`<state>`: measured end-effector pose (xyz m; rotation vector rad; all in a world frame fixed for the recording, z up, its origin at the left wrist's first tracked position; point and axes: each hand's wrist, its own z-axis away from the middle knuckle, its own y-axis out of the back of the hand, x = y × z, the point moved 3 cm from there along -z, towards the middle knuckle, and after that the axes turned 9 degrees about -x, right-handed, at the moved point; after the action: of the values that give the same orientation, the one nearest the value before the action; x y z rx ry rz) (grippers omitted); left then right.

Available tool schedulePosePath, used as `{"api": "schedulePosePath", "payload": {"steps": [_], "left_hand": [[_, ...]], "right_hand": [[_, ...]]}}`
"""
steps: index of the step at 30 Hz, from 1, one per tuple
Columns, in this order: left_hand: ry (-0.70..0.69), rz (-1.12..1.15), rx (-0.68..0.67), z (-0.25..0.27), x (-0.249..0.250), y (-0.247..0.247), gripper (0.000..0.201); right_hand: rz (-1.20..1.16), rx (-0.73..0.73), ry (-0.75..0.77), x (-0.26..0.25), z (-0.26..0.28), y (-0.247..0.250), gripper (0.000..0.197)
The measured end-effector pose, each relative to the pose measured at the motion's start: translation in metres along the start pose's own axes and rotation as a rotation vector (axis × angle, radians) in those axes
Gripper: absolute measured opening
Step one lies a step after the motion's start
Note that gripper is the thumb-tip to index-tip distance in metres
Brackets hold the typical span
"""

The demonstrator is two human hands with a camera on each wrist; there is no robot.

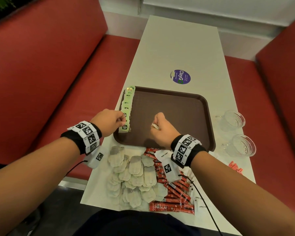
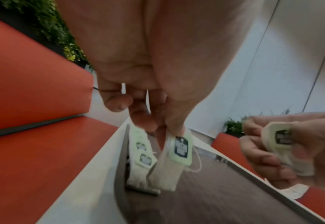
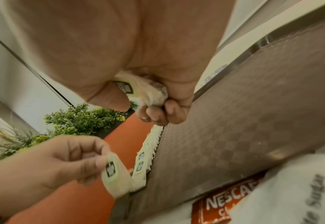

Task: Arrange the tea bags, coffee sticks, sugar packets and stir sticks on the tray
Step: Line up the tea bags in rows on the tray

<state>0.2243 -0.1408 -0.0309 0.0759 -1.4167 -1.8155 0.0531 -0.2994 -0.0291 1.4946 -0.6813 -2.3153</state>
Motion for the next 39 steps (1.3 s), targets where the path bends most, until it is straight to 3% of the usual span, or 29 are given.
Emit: {"api": "schedulePosePath", "payload": {"steps": [3,7,11,16,21,28,32,36,39], "left_hand": [[0.049,-0.027,-0.071,-0.012,-0.013,-0.011,0.005],[0.071,-0.041,-0.015,-0.027,-0.019,-0.012,0.008],[0.100,-0.061,-0.012,-0.038,-0.019,-0.013,0.003],[0.173,-0.160,0.056,-0.041,-0.008,-0.014,0.022],[0.273,-0.266,-0.062,-0.048,0.004,-0.025,0.056],[0.301,-0.249,-0.055,-0.056,0.007,-0.024,0.043],[0.262,-0.284,-0.058,-0.051,0.010,-0.017,0.045],[0.195,-0.353,-0.203,-0.041,0.009,-0.016,0.049],[0.172,-0.386,-0.270,-0.038,0.005,-0.021,0.037]], "right_hand": [[0.040,-0.008,-0.026,0.003,-0.002,0.000,0.010],[0.078,0.016,-0.021,0.005,-0.004,-0.001,0.015],[0.122,-0.028,-0.040,0.007,-0.008,-0.004,0.007],[0.165,-0.028,-0.020,0.004,-0.007,-0.002,0.009],[0.170,-0.047,-0.014,0.004,-0.010,-0.004,0.009],[0.186,-0.068,-0.006,0.006,-0.011,-0.005,0.006],[0.190,-0.070,0.000,0.007,-0.009,-0.004,0.008],[0.188,-0.062,-0.002,0.009,-0.011,-0.003,0.005],[0.197,-0.061,0.000,0.010,-0.012,-0.005,0.005]]}}
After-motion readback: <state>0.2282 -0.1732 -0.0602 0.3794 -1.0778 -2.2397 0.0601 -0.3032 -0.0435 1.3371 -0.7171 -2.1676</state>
